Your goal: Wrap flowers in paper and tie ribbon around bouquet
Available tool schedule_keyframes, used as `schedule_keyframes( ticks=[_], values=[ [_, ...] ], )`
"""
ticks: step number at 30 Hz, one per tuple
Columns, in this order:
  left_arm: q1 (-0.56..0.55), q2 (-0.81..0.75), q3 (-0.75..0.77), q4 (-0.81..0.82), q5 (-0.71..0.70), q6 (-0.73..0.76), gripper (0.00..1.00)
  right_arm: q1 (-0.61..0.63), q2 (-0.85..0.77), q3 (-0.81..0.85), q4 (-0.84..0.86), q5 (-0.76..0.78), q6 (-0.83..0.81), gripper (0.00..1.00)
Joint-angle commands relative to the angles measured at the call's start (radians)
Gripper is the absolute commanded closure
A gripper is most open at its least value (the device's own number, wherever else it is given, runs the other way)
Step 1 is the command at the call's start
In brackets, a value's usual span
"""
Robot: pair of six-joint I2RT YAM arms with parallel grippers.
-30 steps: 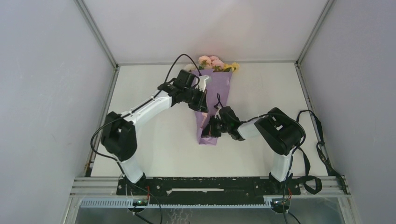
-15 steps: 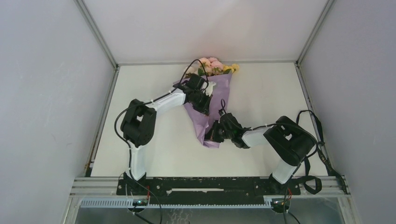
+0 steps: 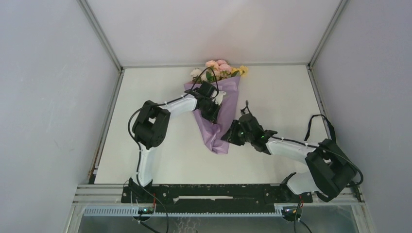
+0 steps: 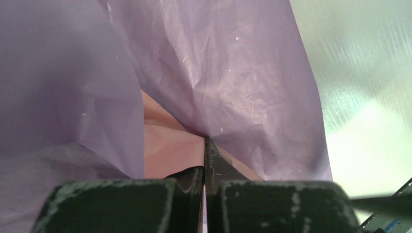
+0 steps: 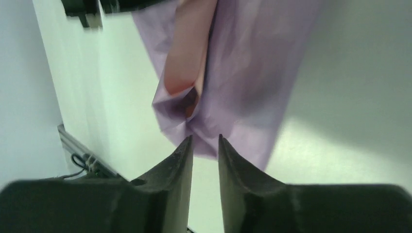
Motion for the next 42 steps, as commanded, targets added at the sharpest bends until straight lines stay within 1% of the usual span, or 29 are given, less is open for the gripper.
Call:
schedule_keyframes(
  ticks=[1, 2, 3, 4, 6, 8, 11, 14, 16, 17, 18, 21, 24, 27, 29, 31, 34, 38, 42],
  values=[
    [-0.001, -0.026, 0.006, 0.015, 0.005, 0.039, 1.00, -0.169, -0.055, -0.011, -0.071, -0.091, -0.130, 0.32],
    [-0.002, -0.032, 0.003, 0.015, 0.002, 0.041, 1.00, -0.208, -0.033, -0.007, -0.028, -0.130, -0.154, 0.16],
    [-0.004, -0.036, 0.001, 0.015, 0.000, 0.042, 1.00, -0.254, 0.000, -0.001, -0.005, -0.179, -0.172, 0.05],
    [-0.005, -0.041, -0.001, 0.015, -0.002, 0.044, 1.00, -0.290, 0.036, 0.010, 0.018, -0.235, -0.190, 0.01],
    [-0.010, -0.053, -0.009, 0.015, -0.004, 0.048, 1.00, -0.334, 0.117, 0.030, 0.070, -0.301, -0.219, 0.01],
    [-0.018, -0.067, -0.020, 0.016, -0.004, 0.054, 1.00, -0.344, 0.197, 0.060, 0.117, -0.344, -0.245, 0.09],
    [-0.036, -0.103, -0.035, 0.007, -0.007, 0.071, 1.00, -0.345, 0.291, 0.088, 0.182, -0.389, -0.243, 0.36],
    [-0.061, -0.147, -0.034, -0.023, -0.018, 0.087, 1.00, -0.345, 0.359, 0.090, 0.249, -0.420, -0.213, 0.69],
    [-0.081, -0.187, -0.032, -0.040, -0.013, 0.100, 1.00, -0.332, 0.391, 0.090, 0.293, -0.440, -0.190, 0.84],
    [-0.093, -0.206, -0.032, -0.048, -0.013, 0.107, 1.00, -0.323, 0.407, 0.093, 0.317, -0.450, -0.179, 0.89],
    [-0.106, -0.224, -0.031, -0.056, -0.014, 0.115, 1.00, -0.309, 0.423, 0.098, 0.333, -0.457, -0.169, 0.92],
    [-0.143, -0.258, -0.031, -0.069, -0.012, 0.127, 1.00, -0.264, 0.465, 0.119, 0.364, -0.470, -0.141, 0.95],
    [-0.161, -0.258, -0.034, -0.087, 0.002, 0.137, 1.00, -0.231, 0.482, 0.120, 0.420, -0.490, -0.092, 0.97],
    [-0.162, -0.241, -0.060, -0.095, -0.019, 0.162, 1.00, -0.206, 0.460, 0.119, 0.433, -0.494, -0.071, 0.97],
    [-0.163, -0.234, -0.092, -0.093, -0.031, 0.190, 1.00, -0.207, 0.434, 0.107, 0.427, -0.492, -0.062, 0.93],
    [-0.163, -0.234, -0.128, -0.081, -0.032, 0.217, 1.00, -0.224, 0.397, 0.079, 0.424, -0.480, -0.041, 0.87],
    [-0.163, -0.237, -0.179, -0.031, -0.035, 0.249, 1.00, -0.255, 0.337, 0.031, 0.419, -0.449, -0.002, 0.74],
    [-0.166, -0.226, -0.212, 0.015, -0.041, 0.290, 1.00, -0.283, 0.242, -0.026, 0.402, -0.386, 0.052, 0.66],
    [-0.185, -0.215, -0.227, 0.029, -0.066, 0.311, 1.00, -0.351, 0.085, -0.131, 0.395, -0.300, 0.086, 0.59]
  ],
)
